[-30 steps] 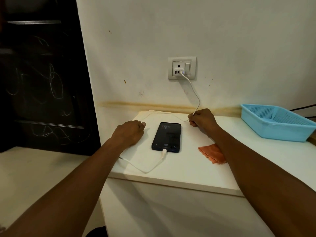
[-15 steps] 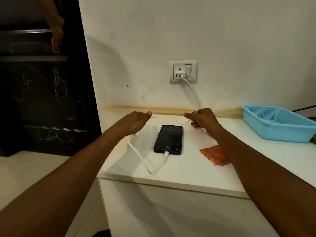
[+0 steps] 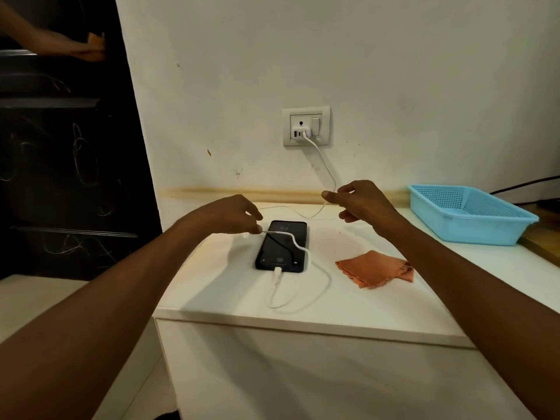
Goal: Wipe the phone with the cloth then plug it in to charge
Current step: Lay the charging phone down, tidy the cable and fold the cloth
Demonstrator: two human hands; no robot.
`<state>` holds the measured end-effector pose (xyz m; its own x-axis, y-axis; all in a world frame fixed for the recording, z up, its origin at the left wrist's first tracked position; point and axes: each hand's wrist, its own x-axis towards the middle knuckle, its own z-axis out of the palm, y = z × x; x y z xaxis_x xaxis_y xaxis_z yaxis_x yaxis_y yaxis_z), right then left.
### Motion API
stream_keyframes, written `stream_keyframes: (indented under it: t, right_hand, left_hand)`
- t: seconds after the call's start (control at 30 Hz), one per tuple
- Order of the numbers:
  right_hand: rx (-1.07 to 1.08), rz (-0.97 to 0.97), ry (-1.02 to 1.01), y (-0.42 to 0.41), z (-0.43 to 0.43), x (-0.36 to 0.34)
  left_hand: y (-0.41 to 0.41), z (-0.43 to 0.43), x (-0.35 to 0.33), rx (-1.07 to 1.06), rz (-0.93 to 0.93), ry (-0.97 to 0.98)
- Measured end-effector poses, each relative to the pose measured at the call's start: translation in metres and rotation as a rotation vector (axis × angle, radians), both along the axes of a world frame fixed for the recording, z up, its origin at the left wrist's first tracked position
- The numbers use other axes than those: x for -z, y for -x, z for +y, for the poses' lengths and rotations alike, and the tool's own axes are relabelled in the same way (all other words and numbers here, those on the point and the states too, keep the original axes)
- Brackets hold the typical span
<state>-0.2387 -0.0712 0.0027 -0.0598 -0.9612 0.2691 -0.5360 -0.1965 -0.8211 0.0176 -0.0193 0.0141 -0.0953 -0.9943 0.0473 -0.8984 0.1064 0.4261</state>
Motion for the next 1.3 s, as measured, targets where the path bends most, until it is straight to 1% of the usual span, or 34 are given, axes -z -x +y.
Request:
stream_keyframes:
  t: [0.2, 0.3, 0.4, 0.47, 0.63, 0.7, 0.77, 0.87, 0.93, 1.0, 1.1, 1.23, 1.27, 1.3]
  right_hand:
    - [-0.038, 0.05, -0.009, 0.004, 0.01, 0.006]
    - [-0.079, 0.168, -0.041, 0.008, 0.019, 0.005]
    - [-0.192, 0.37, -0.122, 0.017, 0.036, -0.001]
    - [-0.264, 0.49, -0.142, 0.024, 0.047, -0.004]
    - [-0.371, 0.537, -0.154, 0.032, 0.071, -0.011]
    - [-0.382, 0.573, -0.173, 0.026, 0.085, -0.016]
    - [-0.375, 0.653, -0.199, 0.014, 0.101, -0.016]
    - [-0.441, 0.704, -0.238, -0.01, 0.124, -0.012]
    - [-0.469, 0.681, -0.262, -0.02, 0.134, -0.008]
    - [-0.481, 0.603, -0.266, -0.025, 0.137, -0.005]
    - [-0.508, 0.366, -0.267, -0.028, 0.137, -0.01]
    - [-0.666, 0.011, -0.224, -0.037, 0.135, -0.023]
    - [-0.716, -0.017, -0.191, -0.042, 0.137, -0.024]
    - [-0.759, 0.014, -0.156, -0.049, 0.138, -0.023]
  left_hand:
    - [-0.002, 0.002, 0.003, -0.033, -0.012, 0.047]
    - [-0.004, 0.001, 0.003, -0.036, -0.007, 0.073]
    - [-0.004, -0.002, 0.004, -0.027, 0.003, 0.103]
    - [-0.004, -0.005, 0.004, 0.006, 0.01, 0.108]
    - [0.001, -0.01, 0.009, 0.148, 0.011, 0.088]
    - [0.006, -0.012, 0.013, 0.194, -0.037, 0.093]
    - [0.01, -0.015, 0.015, 0.217, -0.083, 0.121]
    - [0.01, -0.017, 0.018, 0.227, -0.118, 0.137]
    - [0.009, -0.018, 0.021, 0.238, -0.114, 0.144]
    - [0.006, -0.017, 0.022, 0.237, -0.099, 0.153]
    - [0.0, -0.018, 0.023, 0.234, -0.081, 0.168]
    - [-0.005, -0.014, 0.021, 0.235, -0.009, 0.188]
    - [-0.007, -0.013, 0.02, 0.231, 0.009, 0.195]
    - [-0.009, -0.012, 0.018, 0.237, 0.013, 0.204]
